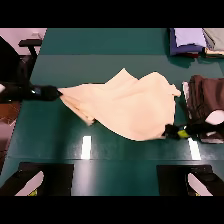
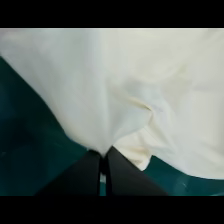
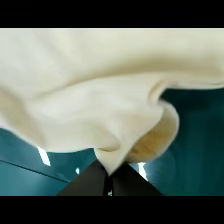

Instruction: Fold the shirts.

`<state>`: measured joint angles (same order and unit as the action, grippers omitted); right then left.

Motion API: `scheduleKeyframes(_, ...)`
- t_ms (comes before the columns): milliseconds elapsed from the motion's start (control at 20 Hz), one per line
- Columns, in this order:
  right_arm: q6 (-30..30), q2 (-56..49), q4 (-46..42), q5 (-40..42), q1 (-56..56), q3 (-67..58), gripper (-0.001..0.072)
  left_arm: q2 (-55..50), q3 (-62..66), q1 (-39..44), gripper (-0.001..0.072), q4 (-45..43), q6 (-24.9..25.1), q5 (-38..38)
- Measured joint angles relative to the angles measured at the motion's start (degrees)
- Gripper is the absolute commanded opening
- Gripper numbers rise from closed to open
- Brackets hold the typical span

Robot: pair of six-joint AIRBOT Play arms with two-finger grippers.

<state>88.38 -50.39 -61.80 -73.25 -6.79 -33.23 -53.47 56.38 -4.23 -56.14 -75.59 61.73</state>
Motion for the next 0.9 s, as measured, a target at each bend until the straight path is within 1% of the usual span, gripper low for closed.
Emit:
scheduleKeyframes(150, 0.02, 3.72, -1.62, -0.35, -0.31, -14.82, 0.0016, 3.85, 11.17, 0.0, 0.0025, -2.19, -1.14, 3.19)
scheduleKeyframes(250, 0.02, 4.61, -4.33, -0.57, -0.35, -26.62, 0.0016, 5.25, 20.94, 0.0, 0.0025, -2.89, -1.79, 5.35)
scheduleKeyframes(400, 0.02, 4.15, -8.98, -2.05, -0.44, -45.46, 0.0016, 6.21, 36.79, 0.0, 0.0025, -3.34, -3.23, 7.67)
scheduleKeyframes(600, 0.02, 1.09, -15.82, -6.93, -0.46, -68.72, 0.0015, 6.67, 55.3, 0.0, 0.0024, -3.61, -5.55, 8.63)
scheduleKeyframes(750, 0.02, -1.97, -20.5, -11.19, -0.46, -83.08, 0.0015, 6.75, 63.95, 0.0, 0.0024, -3.87, -7.15, 8.72)
scheduleKeyframes(900, 0.28, -3.89, -23.23, -13.38, -0.46, -89.31, 0.0014, 6.54, 66.82, 0.0, 0.0023, -5.22, -8.85, 8.13)
